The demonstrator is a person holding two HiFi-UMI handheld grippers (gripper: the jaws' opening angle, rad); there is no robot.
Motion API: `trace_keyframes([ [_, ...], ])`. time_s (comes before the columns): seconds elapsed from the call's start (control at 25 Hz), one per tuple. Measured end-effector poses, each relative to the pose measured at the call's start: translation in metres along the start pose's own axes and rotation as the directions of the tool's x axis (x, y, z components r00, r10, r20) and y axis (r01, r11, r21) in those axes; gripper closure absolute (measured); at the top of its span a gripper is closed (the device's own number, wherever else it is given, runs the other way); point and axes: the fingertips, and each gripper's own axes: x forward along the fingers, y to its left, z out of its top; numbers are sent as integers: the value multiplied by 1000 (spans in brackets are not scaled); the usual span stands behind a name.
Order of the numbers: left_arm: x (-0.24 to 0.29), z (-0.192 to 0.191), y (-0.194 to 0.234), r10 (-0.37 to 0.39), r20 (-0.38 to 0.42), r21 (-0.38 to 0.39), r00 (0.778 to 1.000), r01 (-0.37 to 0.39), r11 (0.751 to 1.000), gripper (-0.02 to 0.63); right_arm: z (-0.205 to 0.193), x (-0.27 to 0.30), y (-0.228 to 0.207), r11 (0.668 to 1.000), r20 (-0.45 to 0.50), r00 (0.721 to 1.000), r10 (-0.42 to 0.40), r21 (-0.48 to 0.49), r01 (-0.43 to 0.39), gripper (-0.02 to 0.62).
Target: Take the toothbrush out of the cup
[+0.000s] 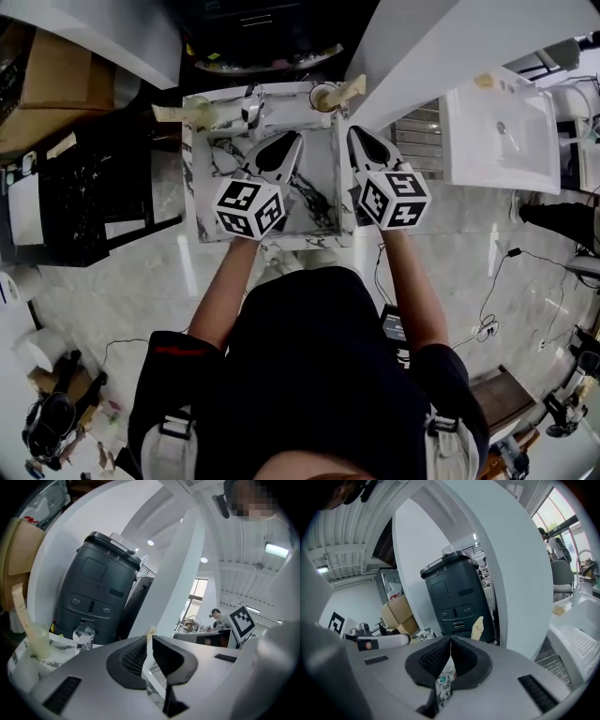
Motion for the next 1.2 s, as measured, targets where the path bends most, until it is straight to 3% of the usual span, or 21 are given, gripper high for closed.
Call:
trace_keyframes([
  [0.36,30,-9,10,-8,-12,-15,1000,8,1000,572,-5,12,-27,999,-19,1000,-19,26,19,561],
  [0.52,41,-4,14,-15,19,-19,1000,15,1000,572,-7,13,-38,998,-15,999,-30,48,31,561],
  [1.2,100,-8,8,-81,-34,50,996,82,995,506,-21,17,-64,994,-39,998,-57,88,60,561],
])
